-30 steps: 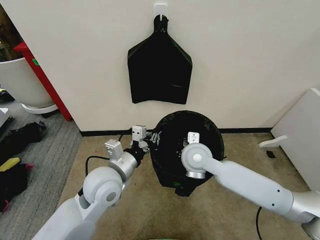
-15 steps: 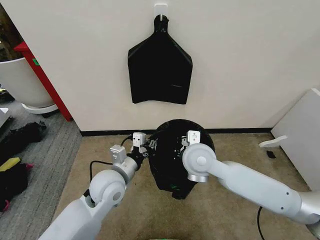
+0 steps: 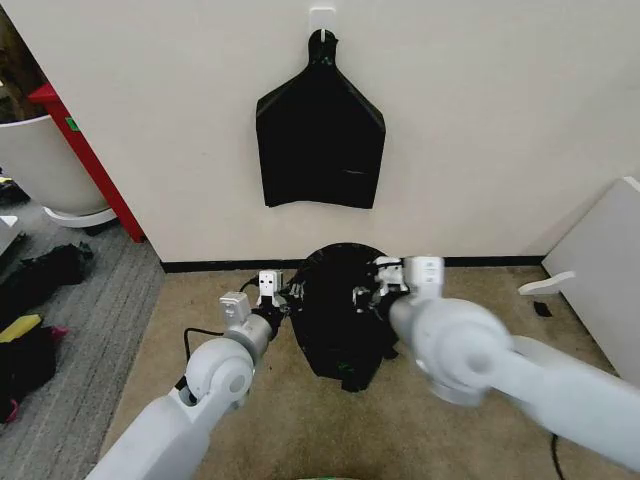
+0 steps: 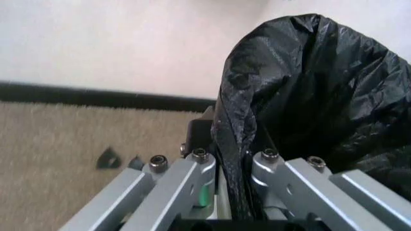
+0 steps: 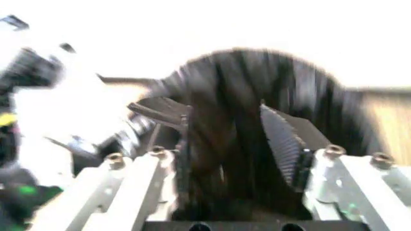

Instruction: Place the garbage bag over the trash bin.

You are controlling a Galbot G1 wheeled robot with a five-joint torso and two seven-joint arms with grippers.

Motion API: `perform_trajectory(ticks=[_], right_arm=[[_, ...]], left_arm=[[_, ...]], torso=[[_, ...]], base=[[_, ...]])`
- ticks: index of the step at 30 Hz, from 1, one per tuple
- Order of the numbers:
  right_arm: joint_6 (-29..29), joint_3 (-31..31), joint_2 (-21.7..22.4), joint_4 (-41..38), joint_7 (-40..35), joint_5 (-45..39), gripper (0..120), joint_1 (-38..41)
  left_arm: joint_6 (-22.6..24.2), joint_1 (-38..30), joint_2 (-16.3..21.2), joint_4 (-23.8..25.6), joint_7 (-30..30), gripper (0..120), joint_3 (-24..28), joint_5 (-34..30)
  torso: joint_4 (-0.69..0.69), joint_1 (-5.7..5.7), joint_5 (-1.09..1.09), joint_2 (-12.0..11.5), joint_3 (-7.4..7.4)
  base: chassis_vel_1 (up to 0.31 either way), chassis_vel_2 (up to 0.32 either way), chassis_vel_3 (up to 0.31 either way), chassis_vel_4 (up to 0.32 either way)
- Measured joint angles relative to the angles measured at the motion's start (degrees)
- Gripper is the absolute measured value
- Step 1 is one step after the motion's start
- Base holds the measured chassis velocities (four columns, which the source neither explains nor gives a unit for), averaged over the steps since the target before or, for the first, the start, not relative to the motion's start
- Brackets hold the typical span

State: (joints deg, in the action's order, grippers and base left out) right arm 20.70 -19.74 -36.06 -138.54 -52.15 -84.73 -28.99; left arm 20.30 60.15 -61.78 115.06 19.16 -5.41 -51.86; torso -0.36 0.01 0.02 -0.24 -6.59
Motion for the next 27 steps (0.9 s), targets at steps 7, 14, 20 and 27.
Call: perform_trajectory(ticks=[7,14,20,27], right_arm=[[-5.5,2.5,4.0,-1.0,10.1,16.9,68,-2.0],[-11.4,7.3,3.5,-2.1,11.9,28.7,94,-7.9],[-12.2,16.1,1.6,-3.2,15.3,34.2,100,-21.2],[-12.1,20.0,0.4,-4.3,15.7,34.9,100,-26.8]], left_arm=[[1.8,2.6,-0.3,-0.2,1.5,4,-0.6,-1.7],[-1.0,5.3,-1.1,-2.7,0.8,4,-1.5,-0.6],[-4.9,5.4,-1.9,-5.1,0.6,4,-1.2,0.7],[-5.1,5.3,-2.8,-6.6,0.7,4,-0.9,0.6]], torso=[[0.03,0.00,-0.01,0.0,0.00],[0.03,0.00,-0.02,0.0,0.00],[0.02,0.00,0.00,0.0,0.00],[0.02,0.00,-0.02,0.0,0.00]], base=[[0.000,0.000,0.000,0.000],[0.000,0.000,0.000,0.000],[0.000,0.000,0.000,0.000],[0.000,0.000,0.000,0.000]])
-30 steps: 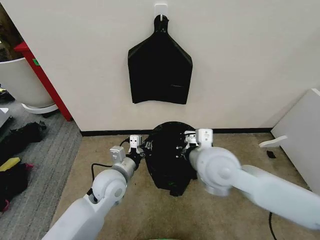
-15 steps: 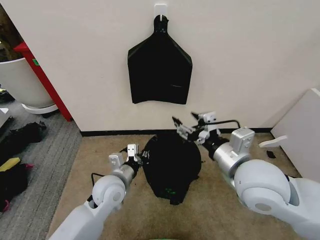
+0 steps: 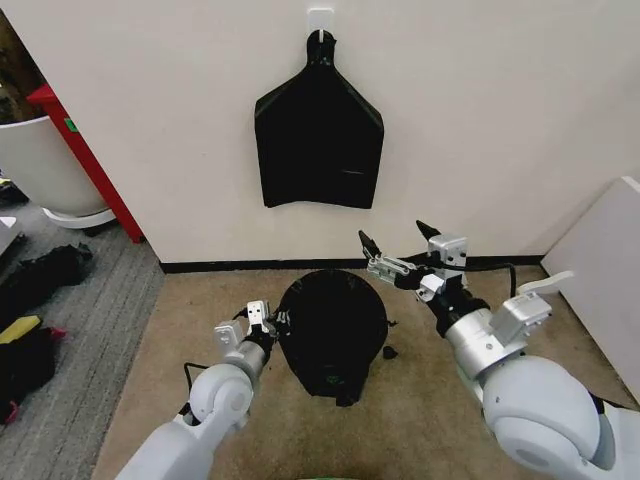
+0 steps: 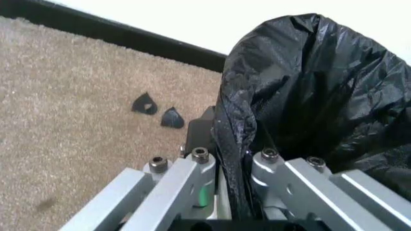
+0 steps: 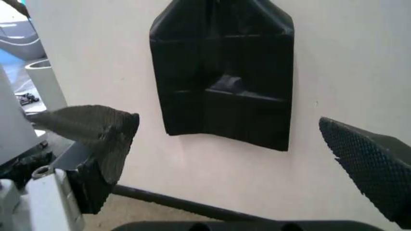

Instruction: Place the garbage bag over the trash bin.

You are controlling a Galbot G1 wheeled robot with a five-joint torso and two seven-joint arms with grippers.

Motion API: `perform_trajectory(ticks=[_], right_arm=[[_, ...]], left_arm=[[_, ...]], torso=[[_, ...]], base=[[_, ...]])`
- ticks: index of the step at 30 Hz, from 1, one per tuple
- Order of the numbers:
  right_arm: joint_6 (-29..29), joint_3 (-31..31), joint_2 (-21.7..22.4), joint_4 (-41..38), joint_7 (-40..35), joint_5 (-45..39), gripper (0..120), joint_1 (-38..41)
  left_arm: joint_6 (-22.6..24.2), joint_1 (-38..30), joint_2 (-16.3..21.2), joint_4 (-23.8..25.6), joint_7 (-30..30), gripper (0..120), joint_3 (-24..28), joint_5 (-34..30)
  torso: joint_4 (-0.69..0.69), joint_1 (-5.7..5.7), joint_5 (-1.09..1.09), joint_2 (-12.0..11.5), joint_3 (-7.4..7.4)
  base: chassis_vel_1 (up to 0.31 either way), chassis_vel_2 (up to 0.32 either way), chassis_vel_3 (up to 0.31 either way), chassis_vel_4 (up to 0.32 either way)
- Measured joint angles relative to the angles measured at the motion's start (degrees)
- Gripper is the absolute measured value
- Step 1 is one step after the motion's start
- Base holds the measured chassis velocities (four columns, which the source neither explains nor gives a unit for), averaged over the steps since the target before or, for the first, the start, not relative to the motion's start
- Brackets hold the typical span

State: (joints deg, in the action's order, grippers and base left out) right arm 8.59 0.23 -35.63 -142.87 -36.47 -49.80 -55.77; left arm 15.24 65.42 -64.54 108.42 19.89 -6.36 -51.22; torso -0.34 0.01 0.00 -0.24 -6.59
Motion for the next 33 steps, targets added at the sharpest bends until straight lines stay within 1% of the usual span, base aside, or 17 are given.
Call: perform_trajectory(ticks=[2,6,7,9,11,12,15,16,17,21,22,25,27,29,30,31,33], right_arm=[[0.0,0.2,0.0,0.0,-0.1,-0.2,100,0.0],[0.1,0.4,0.3,0.5,-0.4,-1.2,100,0.9],[0.1,0.4,0.3,0.5,-0.4,-1.2,100,0.9],[0.1,0.5,0.4,0.5,-0.6,-1.8,100,1.5],[0.2,0.6,0.7,0.7,-1.2,-3.4,100,2.6],[0.2,0.6,0.7,0.7,-1.6,-4.2,100,3.2],[0.3,0.6,0.8,0.8,-2.1,-4.8,100,3.5],[0.3,0.6,0.8,0.8,-2.4,-5.1,100,3.6],[0.3,0.6,0.9,0.8,-2.8,-5.5,100,3.7],[0.3,1.4,0.7,0.8,-3.6,-5.9,100,3.1],[0.3,1.4,0.7,0.8,-3.6,-5.9,100,3.1],[0.4,4.0,0.0,1.8,-3.3,-5.7,100,1.4],[0.4,6.5,-0.5,2.5,-2.2,-5.3,100,-0.5],[0.1,10.8,-1.4,4.1,0.9,-3.7,100,-4.1],[0.1,10.8,-1.4,4.1,0.9,-3.7,100,-4.1],[-0.6,12.9,-1.8,5.1,3.1,-2.5,100,-6.0],[-3.2,19.7,-3.2,8.3,9.4,1.3,100,-12.0]], left_arm=[[0.0,0.0,-0.1,-0.1,0.0,6,0.1,0.1],[0.0,0.2,-0.1,-0.4,-0.8,23,0.4,0.6],[0.0,0.2,-0.1,-0.4,-0.8,23,0.4,0.6],[-0.1,0.2,-0.2,-0.5,-0.9,29,0.4,0.8],[-0.2,0.2,-0.3,-0.7,-1.0,42,0.5,1.3],[-0.3,0.2,-0.3,-0.8,-1.0,47,0.5,1.8],[-1.0,0.3,-0.2,-0.7,-1.0,54,0.6,2.3],[-1.4,0.6,-0.1,-0.5,-1.0,57,0.5,2.5],[-1.7,1.1,0.3,0.2,-1.2,64,0.3,2.7],[-2.8,3.5,1.9,3.3,-3.8,79,-1.0,3.8],[-2.8,3.5,1.9,3.3,-3.8,79,-1.0,3.8],[-4.4,5.6,3.1,6.1,-6.7,92,-1.2,4.4],[-5.3,6.8,3.5,7.5,-7.9,98,-1.5,4.5],[-7.4,8.4,4.0,9.7,-9.4,100,-2.0,4.8],[-7.4,8.4,4.0,9.7,-9.4,100,-2.0,4.8],[-8.2,9.0,4.2,10.4,-10.1,100,-2.3,5.1],[-11.4,11.2,4.6,12.5,-12.8,100,-4.6,7.2]], torso=[[0.00,0.00,0.00,0.0,0.00],[0.00,0.00,0.00,0.0,0.00],[0.00,0.00,0.00,0.0,0.00],[0.00,0.00,0.00,0.0,0.00],[0.00,0.00,0.01,0.0,0.00],[0.01,0.00,0.00,0.0,0.00],[0.00,0.00,0.00,0.0,0.00],[0.00,0.00,-0.01,0.0,0.00],[-0.01,0.00,0.00,0.0,0.00],[0.01,0.00,0.01,0.0,0.00],[0.01,0.00,0.01,0.0,0.00],[0.00,0.00,0.00,0.0,0.00],[0.00,0.00,0.00,0.0,0.00],[0.01,0.00,0.00,0.0,0.00],[0.01,0.00,0.00,0.0,0.00],[0.01,0.00,0.00,0.0,0.00],[0.00,0.00,0.00,0.0,0.00]], base=[[0.000,0.000,0.000,0.000],[0.000,0.000,0.000,0.000],[0.000,0.000,0.000,0.000],[0.000,0.000,0.000,0.000],[0.000,0.000,0.000,0.000],[0.000,0.000,0.000,0.000],[0.000,0.000,0.000,0.000],[0.000,0.000,0.000,0.000],[0.000,0.000,0.000,0.000],[0.000,0.000,0.000,0.000],[0.000,0.000,0.000,0.000],[0.000,0.000,0.000,0.000],[0.000,0.000,0.000,0.000],[0.000,0.000,0.000,0.000],[0.000,0.000,0.000,0.000],[0.000,0.000,0.000,0.000],[0.000,0.000,0.000,0.000]])
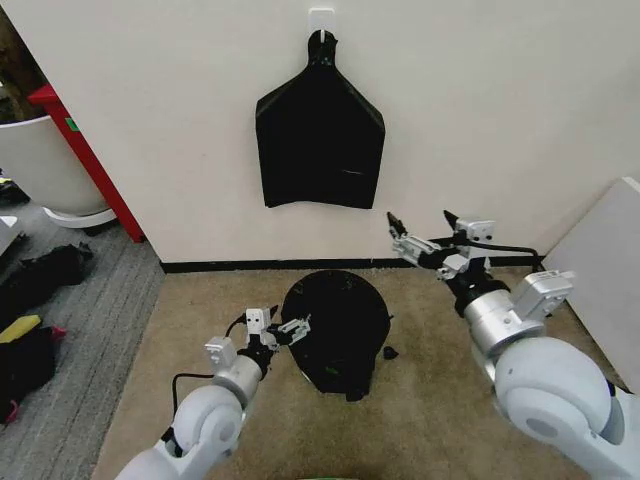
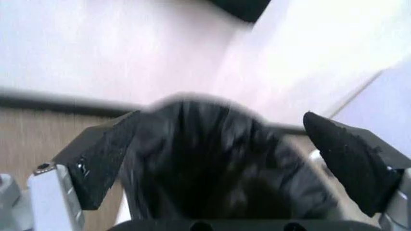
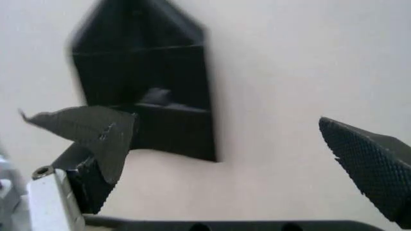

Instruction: Place the garbage bag over the trash bin.

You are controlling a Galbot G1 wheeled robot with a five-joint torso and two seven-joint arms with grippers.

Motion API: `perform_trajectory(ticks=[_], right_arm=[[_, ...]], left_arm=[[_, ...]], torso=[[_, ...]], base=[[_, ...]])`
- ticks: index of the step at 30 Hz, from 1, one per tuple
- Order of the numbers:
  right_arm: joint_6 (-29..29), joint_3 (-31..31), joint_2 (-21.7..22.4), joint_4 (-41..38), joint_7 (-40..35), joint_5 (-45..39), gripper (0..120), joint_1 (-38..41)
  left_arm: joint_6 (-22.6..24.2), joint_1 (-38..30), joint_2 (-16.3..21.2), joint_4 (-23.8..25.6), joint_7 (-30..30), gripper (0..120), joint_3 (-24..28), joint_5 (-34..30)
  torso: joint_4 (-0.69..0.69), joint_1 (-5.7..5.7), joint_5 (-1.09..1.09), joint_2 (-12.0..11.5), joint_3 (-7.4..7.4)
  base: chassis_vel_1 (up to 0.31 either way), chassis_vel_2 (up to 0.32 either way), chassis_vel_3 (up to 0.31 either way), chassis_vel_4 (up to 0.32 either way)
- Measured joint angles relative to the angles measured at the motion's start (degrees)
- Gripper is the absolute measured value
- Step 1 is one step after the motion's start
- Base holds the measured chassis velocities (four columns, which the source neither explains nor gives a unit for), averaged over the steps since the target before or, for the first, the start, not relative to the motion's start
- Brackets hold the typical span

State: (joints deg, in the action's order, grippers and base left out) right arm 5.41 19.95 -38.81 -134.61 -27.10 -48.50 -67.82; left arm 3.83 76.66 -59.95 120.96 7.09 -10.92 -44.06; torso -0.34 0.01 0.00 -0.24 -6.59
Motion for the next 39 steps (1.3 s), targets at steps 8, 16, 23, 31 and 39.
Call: perform_trajectory(ticks=[8,16,23,31,39], right_arm=[[-15.2,11.2,-11.1,11.7,18.9,16.7,100,-15.6],[-22.1,9.1,-24.7,13.0,21.6,30.6,100,-21.9],[-26.6,10.1,-31.6,13.2,24.1,34.5,100,-28.0],[-31.8,9.9,-37.8,13.9,24.8,37.8,100,-31.9],[-33.3,9.5,-37.8,13.1,24.7,37.7,100,-32.6]], left_arm=[[-10.6,8.7,-1.0,5.0,-4.3,100,-10.4,11.8],[-17.3,17.3,-4.4,6.7,-7.2,100,-19.0,17.0],[-23.2,23.8,-8.8,6.5,-11.1,100,-22.3,17.8],[-26.7,29.8,-13.7,6.7,-15.0,100,-25.9,18.2],[-27.7,32.2,-16.2,7.8,-16.4,100,-26.9,17.7]], torso=[[-0.02,0.00,0.02,0.0,0.00],[0.01,0.00,-0.02,0.0,0.01],[-0.01,0.00,-0.02,0.0,0.00],[0.00,0.00,0.00,0.0,0.00],[0.00,0.00,0.00,0.0,0.00]], base=[[0.000,0.000,0.000,0.000],[0.000,0.000,0.000,0.000],[0.000,0.000,0.000,0.000],[0.000,0.000,0.000,0.000],[0.000,0.000,0.000,0.000]])
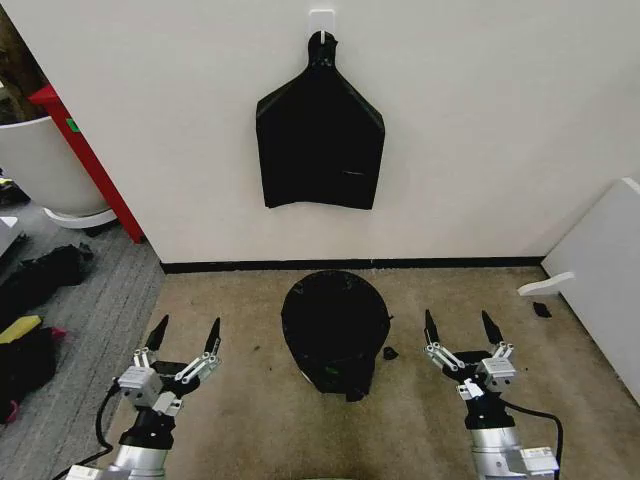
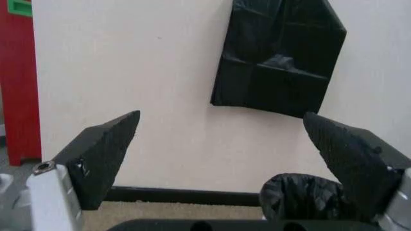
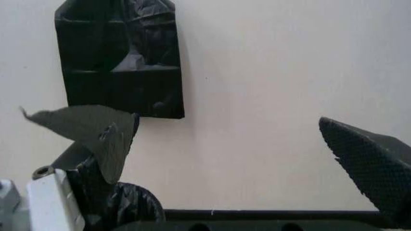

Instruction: Place the garbage bag over the trash bin.

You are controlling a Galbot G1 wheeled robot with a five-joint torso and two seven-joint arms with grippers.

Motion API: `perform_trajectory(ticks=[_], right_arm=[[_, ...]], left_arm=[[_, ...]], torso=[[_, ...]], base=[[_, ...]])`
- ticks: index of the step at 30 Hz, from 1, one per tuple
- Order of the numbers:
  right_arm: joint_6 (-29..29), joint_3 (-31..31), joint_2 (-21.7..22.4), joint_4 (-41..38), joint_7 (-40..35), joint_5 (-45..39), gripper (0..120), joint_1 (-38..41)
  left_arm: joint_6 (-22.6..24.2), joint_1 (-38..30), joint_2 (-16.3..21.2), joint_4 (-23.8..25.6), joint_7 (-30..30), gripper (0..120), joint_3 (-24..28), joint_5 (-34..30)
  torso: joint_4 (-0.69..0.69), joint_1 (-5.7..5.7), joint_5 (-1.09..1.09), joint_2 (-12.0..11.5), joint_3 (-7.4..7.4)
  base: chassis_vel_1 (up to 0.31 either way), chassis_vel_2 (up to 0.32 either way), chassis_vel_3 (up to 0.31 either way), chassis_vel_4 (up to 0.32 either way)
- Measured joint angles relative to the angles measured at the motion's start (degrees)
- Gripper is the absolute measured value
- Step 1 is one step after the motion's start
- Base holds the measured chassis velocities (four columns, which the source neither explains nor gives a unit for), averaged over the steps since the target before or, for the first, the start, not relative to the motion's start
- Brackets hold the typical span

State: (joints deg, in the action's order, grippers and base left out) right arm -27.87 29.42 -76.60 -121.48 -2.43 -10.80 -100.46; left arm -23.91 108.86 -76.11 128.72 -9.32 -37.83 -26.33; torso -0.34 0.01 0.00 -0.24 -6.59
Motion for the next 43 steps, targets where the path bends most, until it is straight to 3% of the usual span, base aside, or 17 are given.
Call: perform_trajectory(ticks=[9,18,43], right_arm=[[-1.0,-0.6,0.2,-0.3,-0.3,-0.1,100,-4.7],[-2.4,-0.8,0.4,-1.8,-2.3,0.2,100,-5.9],[-2.3,-0.8,0.5,-1.9,-2.4,0.3,100,-5.8]], left_arm=[[4.0,2.8,-2.8,4.6,1.0,100,1.1,3.6],[1.9,9.8,-5.6,7.2,1.4,100,2.5,5.9],[1.7,9.7,-5.6,7.1,1.7,100,2.6,5.9]], torso=[[-0.01,0.00,0.01,0.0,0.00],[0.00,0.00,0.02,0.0,0.00],[0.00,0.00,0.01,0.0,0.00]], base=[[0.000,0.000,0.000,0.000],[0.000,0.000,0.000,0.000],[0.000,0.000,0.000,0.000]])
